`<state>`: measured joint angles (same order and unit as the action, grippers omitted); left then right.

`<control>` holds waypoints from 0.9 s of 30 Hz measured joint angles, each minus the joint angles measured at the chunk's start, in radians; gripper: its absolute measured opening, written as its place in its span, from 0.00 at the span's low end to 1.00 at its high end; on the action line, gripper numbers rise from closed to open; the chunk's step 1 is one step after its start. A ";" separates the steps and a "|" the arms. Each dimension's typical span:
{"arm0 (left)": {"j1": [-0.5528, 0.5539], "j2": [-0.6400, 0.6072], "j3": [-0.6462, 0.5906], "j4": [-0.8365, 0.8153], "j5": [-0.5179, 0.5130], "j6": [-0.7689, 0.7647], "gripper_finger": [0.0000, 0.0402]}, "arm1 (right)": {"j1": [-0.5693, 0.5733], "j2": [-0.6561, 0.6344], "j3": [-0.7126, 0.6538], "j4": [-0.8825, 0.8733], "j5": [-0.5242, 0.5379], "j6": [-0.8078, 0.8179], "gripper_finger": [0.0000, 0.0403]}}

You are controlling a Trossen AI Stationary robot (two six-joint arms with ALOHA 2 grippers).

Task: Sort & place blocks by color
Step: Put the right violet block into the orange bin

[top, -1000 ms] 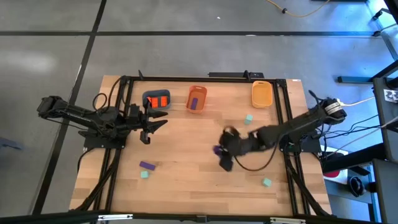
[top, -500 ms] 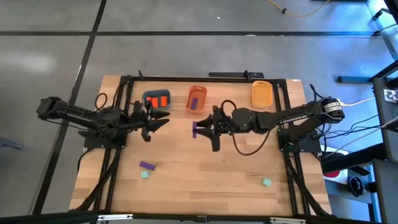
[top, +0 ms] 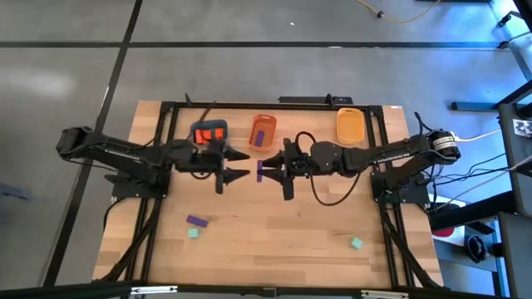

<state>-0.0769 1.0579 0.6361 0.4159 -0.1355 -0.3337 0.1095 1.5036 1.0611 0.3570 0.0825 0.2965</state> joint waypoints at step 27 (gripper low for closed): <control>0.042 0.203 0.163 -0.021 0.123 0.010 0.35 | -0.036 0.000 0.000 0.015 0.000 -0.047 0.26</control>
<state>-0.0353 1.2606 0.7990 0.3947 -0.0125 -0.3232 0.0738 1.5036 1.0615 0.3719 0.0822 0.2494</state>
